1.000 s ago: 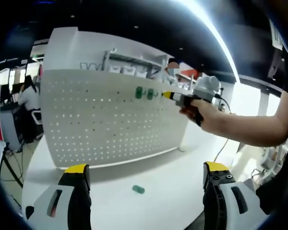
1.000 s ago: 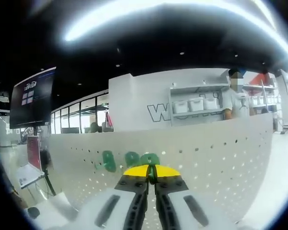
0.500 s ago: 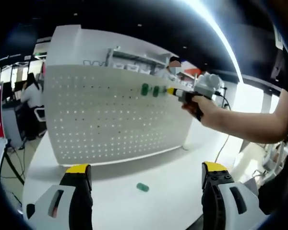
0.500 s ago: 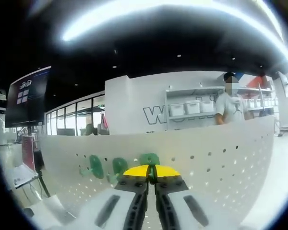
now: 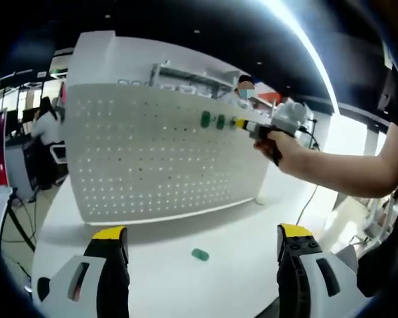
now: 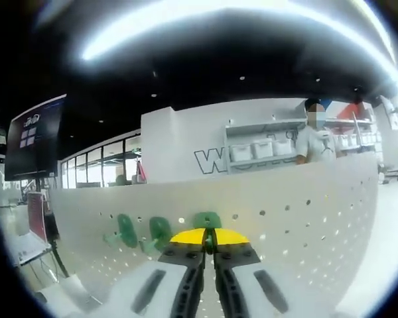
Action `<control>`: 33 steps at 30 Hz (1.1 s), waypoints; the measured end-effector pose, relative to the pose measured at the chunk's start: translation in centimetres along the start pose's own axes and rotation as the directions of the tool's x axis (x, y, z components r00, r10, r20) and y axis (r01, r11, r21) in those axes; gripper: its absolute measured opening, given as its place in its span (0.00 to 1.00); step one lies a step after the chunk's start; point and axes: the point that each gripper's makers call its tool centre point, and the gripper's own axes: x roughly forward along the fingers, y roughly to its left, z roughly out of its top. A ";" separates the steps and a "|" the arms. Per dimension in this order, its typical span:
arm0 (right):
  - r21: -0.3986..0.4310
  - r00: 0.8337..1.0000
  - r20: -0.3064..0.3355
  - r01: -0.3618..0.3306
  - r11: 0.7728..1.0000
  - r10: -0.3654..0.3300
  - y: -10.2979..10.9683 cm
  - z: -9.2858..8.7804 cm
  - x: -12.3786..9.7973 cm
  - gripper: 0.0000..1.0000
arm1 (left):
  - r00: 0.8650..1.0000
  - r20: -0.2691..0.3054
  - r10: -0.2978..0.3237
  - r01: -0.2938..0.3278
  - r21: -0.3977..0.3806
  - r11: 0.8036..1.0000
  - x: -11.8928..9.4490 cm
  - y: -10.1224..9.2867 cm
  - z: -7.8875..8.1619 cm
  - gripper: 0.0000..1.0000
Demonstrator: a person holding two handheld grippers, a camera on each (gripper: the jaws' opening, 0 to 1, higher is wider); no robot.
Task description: Insert the hook assembly into the mounting plate slot until the hook locks in place.
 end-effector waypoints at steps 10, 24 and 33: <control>-0.095 1.000 -0.006 0.013 0.995 -0.014 0.1 0.1 0.2 0.01 | 1.000 0.007 -0.008 0.008 -0.024 1.000 -0.1 -0.3 -0.2 0.94; -0.068 1.000 -0.027 0.011 0.998 -0.013 0.2 1.1 -0.7 0.12 | 1.000 0.024 0.006 -0.005 -0.010 1.000 -1.2 -0.5 0.5 0.94; 0.011 1.000 -0.004 -0.003 1.000 0.003 0.6 2.8 -4.7 0.16 | 0.999 0.012 -0.050 0.050 -0.032 0.998 -1.3 -2.3 -0.5 0.95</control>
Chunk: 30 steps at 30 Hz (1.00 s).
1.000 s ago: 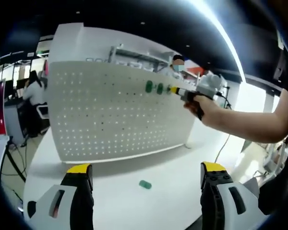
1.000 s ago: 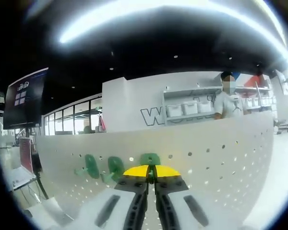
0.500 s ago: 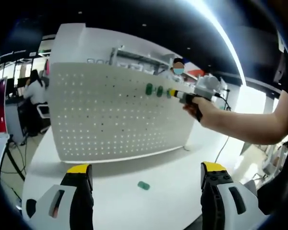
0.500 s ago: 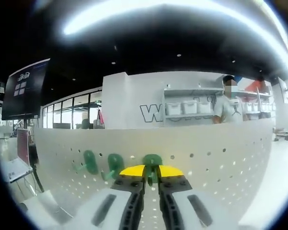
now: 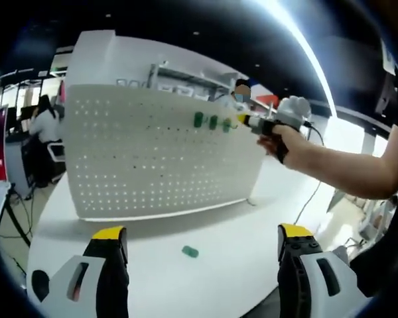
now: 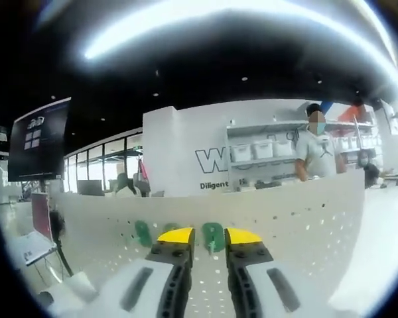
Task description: Insert the hook assembly into the mounting plate slot until the hook locks in place.
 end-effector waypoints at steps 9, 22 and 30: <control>-0.026 0.998 -0.049 -0.052 0.998 0.050 -0.1 -1.3 -6.8 0.20 | 0.999 -0.033 -0.026 0.026 -0.004 1.000 -0.6 -0.6 -1.5 0.95; -0.056 0.922 -0.375 -0.127 0.990 0.097 -0.6 -11.7 -15.5 0.24 | 0.997 -0.080 0.005 -0.007 -0.026 1.000 -1.1 -0.1 -3.1 1.00; -0.006 0.879 -0.458 -0.156 0.988 0.136 -0.3 -14.2 -18.3 0.26 | 0.988 -0.153 -0.002 -0.004 -0.040 0.999 -1.2 -0.6 -5.2 1.00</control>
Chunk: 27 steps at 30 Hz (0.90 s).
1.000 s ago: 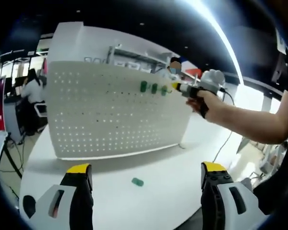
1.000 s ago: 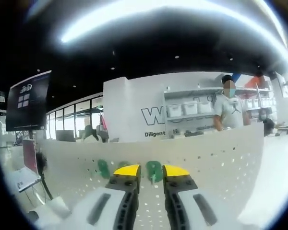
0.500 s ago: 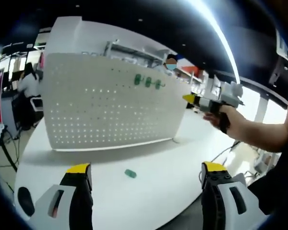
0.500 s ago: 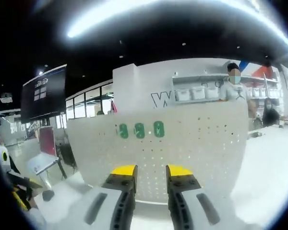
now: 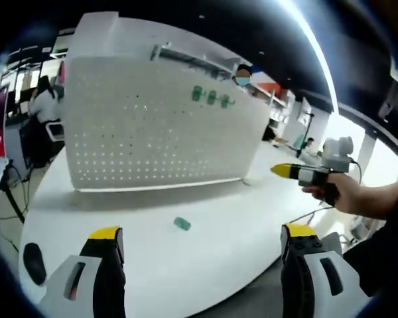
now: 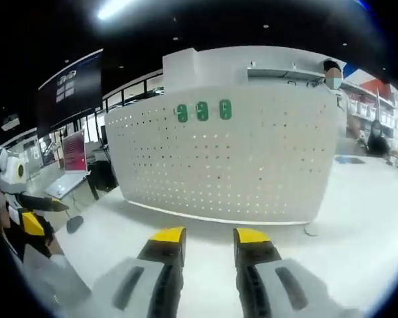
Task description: Insert the hook assembly into the mounting plate slot until the hook locks in place.
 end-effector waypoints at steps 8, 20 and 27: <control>-0.073 0.981 -0.162 -0.117 0.990 0.104 3.1 -5.0 -1.2 0.31 | 0.999 -0.039 -0.028 0.028 0.005 1.000 0.2 -0.9 -1.0 1.00; -0.050 0.950 -0.251 -0.204 0.978 0.186 6.1 -8.8 -3.1 0.34 | 0.997 -0.073 -0.033 0.032 -0.004 0.999 -0.1 -1.5 -2.4 1.00; -0.028 0.941 -0.252 -0.242 0.970 0.228 7.2 -9.0 -3.5 0.37 | 0.993 -0.108 -0.042 0.042 -0.006 0.999 -0.2 -1.7 -3.4 1.00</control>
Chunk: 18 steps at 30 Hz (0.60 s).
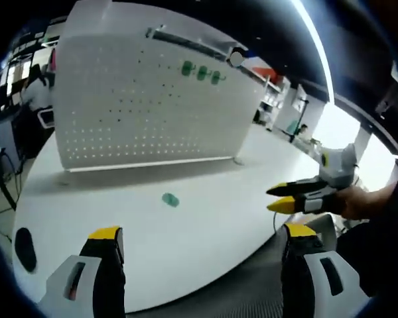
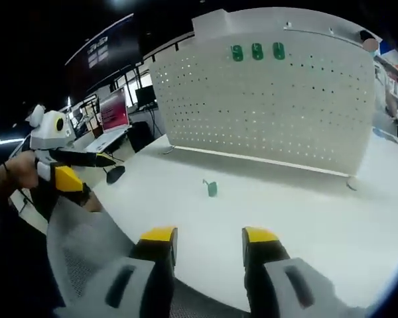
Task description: Insert the hook assembly into the mounting plate slot until the hook locks in place.
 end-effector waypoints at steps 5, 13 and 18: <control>-0.014 1.000 0.001 0.002 1.000 -0.002 0.0 0.0 -0.3 0.41 | 1.000 0.018 0.006 -0.005 -0.005 1.000 -0.3 -0.2 0.3 1.00; -0.004 1.000 -0.028 0.009 1.000 -0.009 0.1 -1.4 -0.9 0.47 | 1.000 -0.004 0.003 -0.003 -0.011 1.000 -0.3 -0.5 -0.7 1.00; 0.018 0.999 -0.042 0.010 1.000 -0.009 0.1 -2.0 -0.8 0.51 | 1.000 -0.027 0.011 -0.011 -0.012 1.000 -0.2 -0.3 -1.3 1.00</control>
